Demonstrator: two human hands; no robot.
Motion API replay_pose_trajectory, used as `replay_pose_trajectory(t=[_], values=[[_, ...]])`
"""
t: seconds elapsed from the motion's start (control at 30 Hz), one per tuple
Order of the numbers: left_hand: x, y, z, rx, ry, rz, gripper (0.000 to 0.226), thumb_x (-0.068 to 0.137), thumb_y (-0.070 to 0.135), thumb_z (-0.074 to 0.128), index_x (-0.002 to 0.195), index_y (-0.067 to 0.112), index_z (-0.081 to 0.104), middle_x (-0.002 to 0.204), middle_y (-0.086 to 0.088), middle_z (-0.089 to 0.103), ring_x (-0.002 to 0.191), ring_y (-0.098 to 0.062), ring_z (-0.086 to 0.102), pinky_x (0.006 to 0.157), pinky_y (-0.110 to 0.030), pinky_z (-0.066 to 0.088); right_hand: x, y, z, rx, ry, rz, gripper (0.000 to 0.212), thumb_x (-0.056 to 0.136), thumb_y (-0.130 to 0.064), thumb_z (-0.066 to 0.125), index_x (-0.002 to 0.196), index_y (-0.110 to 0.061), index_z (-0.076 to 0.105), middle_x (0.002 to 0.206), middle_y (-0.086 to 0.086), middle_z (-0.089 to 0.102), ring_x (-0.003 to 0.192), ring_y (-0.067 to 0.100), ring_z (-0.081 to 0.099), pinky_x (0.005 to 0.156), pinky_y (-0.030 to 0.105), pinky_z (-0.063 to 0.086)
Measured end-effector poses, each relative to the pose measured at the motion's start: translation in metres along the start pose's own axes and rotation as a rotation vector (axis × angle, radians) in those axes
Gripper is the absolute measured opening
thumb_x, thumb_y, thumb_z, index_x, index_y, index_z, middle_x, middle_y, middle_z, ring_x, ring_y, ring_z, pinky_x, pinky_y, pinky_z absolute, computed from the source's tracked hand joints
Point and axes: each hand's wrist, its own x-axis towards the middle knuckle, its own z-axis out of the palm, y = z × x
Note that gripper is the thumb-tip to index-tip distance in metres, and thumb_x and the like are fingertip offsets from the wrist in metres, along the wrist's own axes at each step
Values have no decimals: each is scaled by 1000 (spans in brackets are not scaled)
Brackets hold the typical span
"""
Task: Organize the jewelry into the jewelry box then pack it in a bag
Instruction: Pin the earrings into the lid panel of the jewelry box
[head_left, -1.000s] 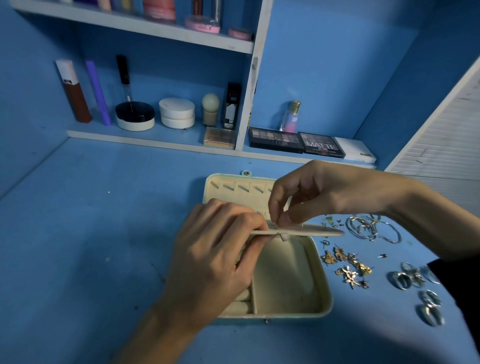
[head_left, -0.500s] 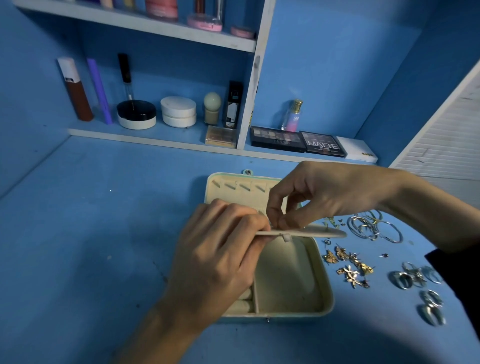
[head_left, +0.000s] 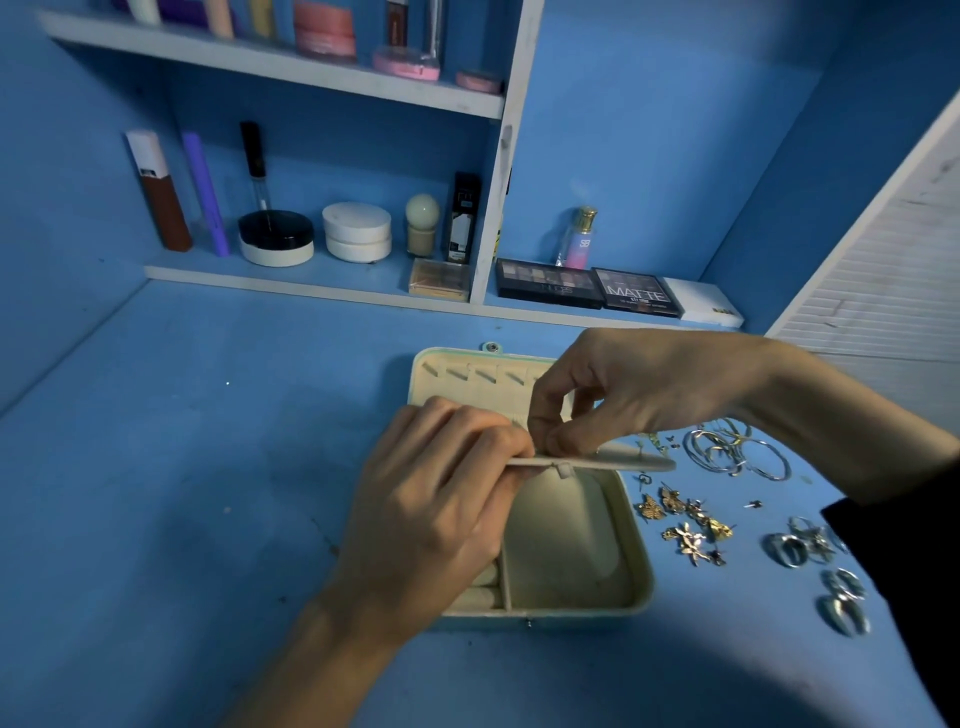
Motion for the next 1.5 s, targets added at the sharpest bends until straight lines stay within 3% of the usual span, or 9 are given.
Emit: replay_pose_trajectory(t=[0.23, 0.37, 0.47, 0.53, 0.63, 0.77, 0.93, 1.27, 1.5], values=[[-2, -1, 1, 13, -8, 19, 11, 84, 7, 69, 83, 13, 59, 79, 0, 62, 73, -19, 51, 68, -30, 40, -2, 1, 3, 40, -11, 38, 12, 81, -15, 61, 75, -23, 69, 69, -8, 64, 60, -2, 50, 71, 22, 42], [-2, -1, 1, 16, -12, 6, 9, 84, 9, 71, 78, 9, 63, 78, 0, 63, 73, -20, 53, 67, -31, 42, -5, -1, 3, 91, 13, 35, 14, 83, -9, 61, 76, -18, 70, 65, -12, 61, 60, -2, 50, 65, 12, 41], [3, -4, 1, -23, -10, -23, 13, 81, 14, 74, 76, 8, 64, 77, -1, 63, 72, -21, 55, 67, -33, 45, -10, 4, 6, 159, 98, -15, 9, 84, -9, 65, 86, -17, 69, 72, -7, 65, 65, 4, 54, 68, 18, 42], [9, -7, 2, -55, -15, -57, 16, 81, 19, 75, 77, 7, 64, 77, 0, 62, 73, -20, 56, 69, -32, 46, -14, 10, 7, 261, 220, -49, 16, 84, -12, 68, 98, -19, 66, 79, -2, 68, 72, 9, 59, 74, 21, 43], [20, -14, 7, -107, -23, -114, 19, 82, 25, 71, 81, 7, 64, 80, 0, 62, 76, -20, 56, 70, -30, 46, -21, 14, 11, 386, 519, -65, 21, 86, -13, 64, 105, -22, 63, 92, -1, 70, 88, 16, 62, 82, 39, 46], [37, -28, 17, -125, -28, -168, 22, 79, 26, 73, 87, 7, 66, 88, -2, 61, 85, -19, 57, 76, -26, 45, -26, 18, 17, 363, 882, -125, 18, 86, -17, 65, 103, -22, 63, 96, -4, 65, 88, 9, 59, 77, 28, 45], [46, -43, 30, -163, -32, -265, 29, 78, 36, 71, 94, 12, 69, 95, -1, 60, 91, -19, 60, 75, -34, 50, -28, 27, 28, 246, 1086, -176, 20, 84, -24, 63, 103, -27, 61, 96, -11, 63, 90, 6, 57, 75, 18, 45], [41, -45, 31, -246, -17, -343, 31, 84, 36, 60, 106, 16, 69, 103, 1, 57, 95, -14, 58, 82, -27, 49, -30, 42, 57, 347, 1064, -159, 10, 82, -30, 62, 89, -24, 60, 69, 2, 57, 63, 24, 54, 63, 44, 46], [36, -40, 29, -253, 24, -351, 27, 90, 20, 53, 113, 11, 66, 105, -1, 57, 97, -10, 55, 84, -14, 42, -37, 67, 67, 342, 1025, -71, 10, 87, -14, 65, 79, -19, 61, 69, 1, 60, 63, 29, 51, 61, 55, 46]])
